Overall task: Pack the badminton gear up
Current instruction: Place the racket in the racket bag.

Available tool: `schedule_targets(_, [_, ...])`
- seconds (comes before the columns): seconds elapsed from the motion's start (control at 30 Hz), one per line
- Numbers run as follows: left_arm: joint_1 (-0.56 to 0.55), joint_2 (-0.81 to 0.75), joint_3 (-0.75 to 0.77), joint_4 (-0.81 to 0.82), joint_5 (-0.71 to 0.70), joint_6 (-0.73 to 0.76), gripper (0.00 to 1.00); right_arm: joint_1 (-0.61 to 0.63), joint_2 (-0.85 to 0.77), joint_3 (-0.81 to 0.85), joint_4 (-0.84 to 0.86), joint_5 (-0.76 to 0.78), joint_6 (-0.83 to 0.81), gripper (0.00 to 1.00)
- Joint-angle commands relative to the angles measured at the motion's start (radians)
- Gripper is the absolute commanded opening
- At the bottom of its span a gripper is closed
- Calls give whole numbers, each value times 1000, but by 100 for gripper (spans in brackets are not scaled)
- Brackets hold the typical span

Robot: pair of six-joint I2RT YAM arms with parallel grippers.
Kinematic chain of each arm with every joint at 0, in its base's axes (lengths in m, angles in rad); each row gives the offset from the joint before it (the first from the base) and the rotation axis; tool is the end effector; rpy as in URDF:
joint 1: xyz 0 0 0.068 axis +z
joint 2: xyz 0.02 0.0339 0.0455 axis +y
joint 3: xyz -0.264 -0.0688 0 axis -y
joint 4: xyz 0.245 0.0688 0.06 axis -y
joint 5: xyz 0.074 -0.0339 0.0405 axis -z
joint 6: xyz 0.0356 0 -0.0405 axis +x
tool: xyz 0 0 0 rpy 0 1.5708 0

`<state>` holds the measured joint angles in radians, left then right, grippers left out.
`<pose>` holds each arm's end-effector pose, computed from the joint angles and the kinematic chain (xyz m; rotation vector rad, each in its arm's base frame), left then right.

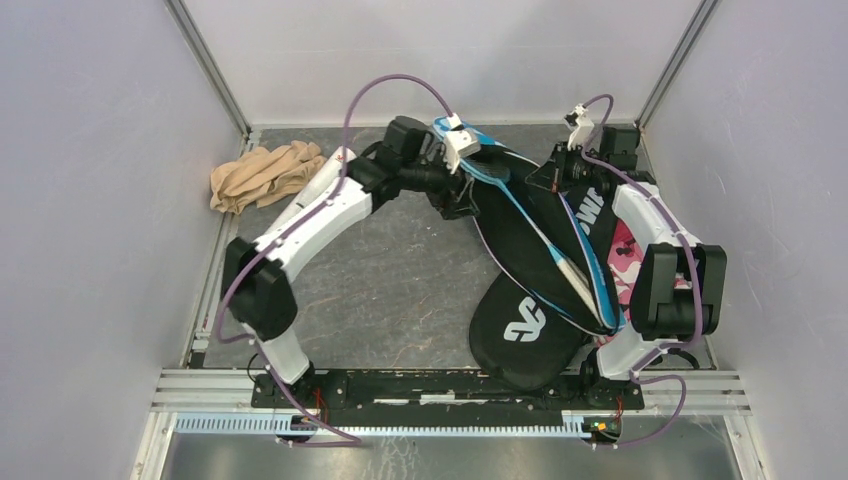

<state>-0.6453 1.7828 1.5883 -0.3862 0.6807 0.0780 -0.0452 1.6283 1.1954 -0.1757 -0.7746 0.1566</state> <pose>0.3161 -0.2660 0.3273 1.1457 1.8663 -1.0563 0.3651 0.0084 0.2719 -0.2298 2.1015 0.9022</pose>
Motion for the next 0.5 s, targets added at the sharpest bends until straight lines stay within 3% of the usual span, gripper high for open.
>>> schedule_targets(0.0, [26,-159,-22,-129,-265,458,81,19,0,147,-53,-209,-146,0])
schedule_targets(0.3, [56,-211,32,-365,-381,876,85,40,1,178,-258,-327,-385,0])
schedule_targets(0.47, [55,-223,66,-544,-318,1061,84,76,20,212,-391,-371,-526,0])
